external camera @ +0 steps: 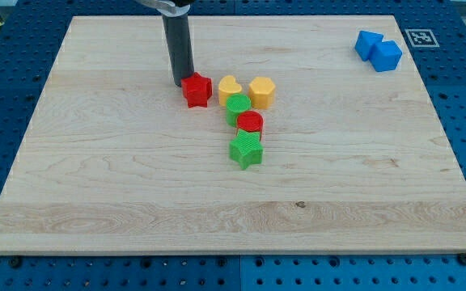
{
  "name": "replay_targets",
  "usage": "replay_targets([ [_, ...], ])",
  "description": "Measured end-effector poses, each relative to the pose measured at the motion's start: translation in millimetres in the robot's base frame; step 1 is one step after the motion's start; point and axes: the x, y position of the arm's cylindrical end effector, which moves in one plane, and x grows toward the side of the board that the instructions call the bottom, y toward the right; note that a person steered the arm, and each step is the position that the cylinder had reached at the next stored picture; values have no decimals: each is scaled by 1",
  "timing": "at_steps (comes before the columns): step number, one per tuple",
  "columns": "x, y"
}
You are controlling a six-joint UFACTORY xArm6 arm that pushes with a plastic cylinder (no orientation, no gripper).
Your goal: Move the arm above the blue triangle
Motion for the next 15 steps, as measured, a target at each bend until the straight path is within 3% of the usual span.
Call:
replay_targets([
  [3,-3,-20],
  [6,-64,-34],
  [15,-128,38],
])
